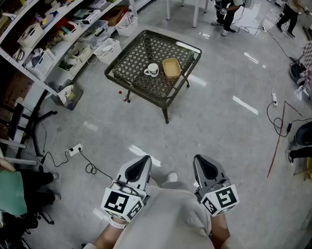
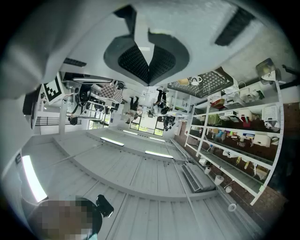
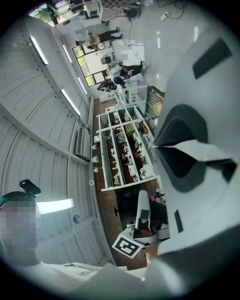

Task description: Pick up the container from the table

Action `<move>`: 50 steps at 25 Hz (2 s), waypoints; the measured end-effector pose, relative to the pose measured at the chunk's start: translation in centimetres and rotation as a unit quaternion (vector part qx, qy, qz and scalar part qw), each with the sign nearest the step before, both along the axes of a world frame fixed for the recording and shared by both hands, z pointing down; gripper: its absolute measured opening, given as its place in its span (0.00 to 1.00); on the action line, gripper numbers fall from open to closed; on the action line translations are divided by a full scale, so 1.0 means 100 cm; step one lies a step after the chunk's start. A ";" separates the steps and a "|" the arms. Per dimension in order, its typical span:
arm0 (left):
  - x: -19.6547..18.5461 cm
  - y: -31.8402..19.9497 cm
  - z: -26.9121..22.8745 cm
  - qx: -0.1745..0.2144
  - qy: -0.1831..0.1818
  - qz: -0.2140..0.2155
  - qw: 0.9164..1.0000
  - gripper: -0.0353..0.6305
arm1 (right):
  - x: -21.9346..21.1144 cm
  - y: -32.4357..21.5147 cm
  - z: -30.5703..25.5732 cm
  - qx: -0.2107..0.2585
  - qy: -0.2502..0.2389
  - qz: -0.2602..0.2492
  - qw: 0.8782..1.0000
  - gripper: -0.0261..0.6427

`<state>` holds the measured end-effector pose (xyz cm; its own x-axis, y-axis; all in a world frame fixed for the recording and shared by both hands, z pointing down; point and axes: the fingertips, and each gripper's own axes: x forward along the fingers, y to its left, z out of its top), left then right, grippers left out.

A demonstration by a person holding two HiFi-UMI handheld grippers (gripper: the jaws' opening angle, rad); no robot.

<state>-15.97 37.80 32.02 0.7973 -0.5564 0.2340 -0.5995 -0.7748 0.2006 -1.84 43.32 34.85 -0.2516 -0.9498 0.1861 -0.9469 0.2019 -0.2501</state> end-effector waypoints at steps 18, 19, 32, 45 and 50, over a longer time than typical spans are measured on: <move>0.042 -0.041 0.034 -0.029 -0.009 0.021 0.999 0.09 | 0.048 -0.032 0.018 -0.005 -0.017 0.041 0.999 0.07; 0.047 -0.049 0.036 -0.031 -0.006 0.023 0.999 0.09 | 0.052 -0.038 0.019 -0.007 -0.016 0.044 0.999 0.07; 0.123 -0.232 0.020 -0.023 0.028 0.031 0.999 0.09 | 0.105 -0.206 0.005 -0.024 0.000 0.034 0.999 0.07; 0.139 -0.396 0.013 -0.009 0.043 -0.010 0.999 0.09 | 0.134 -0.386 0.014 -0.033 0.046 -0.012 0.998 0.07; 0.123 -0.420 0.023 -0.027 0.031 -0.036 0.998 0.09 | 0.121 -0.425 0.021 -0.046 0.041 -0.045 0.997 0.07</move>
<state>-3.64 -4.15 34.35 0.7693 -0.6010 0.2165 -0.6387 -0.7168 0.2797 10.30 0.87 36.99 -0.3159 -0.9018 0.2949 -0.9439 0.2671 -0.1943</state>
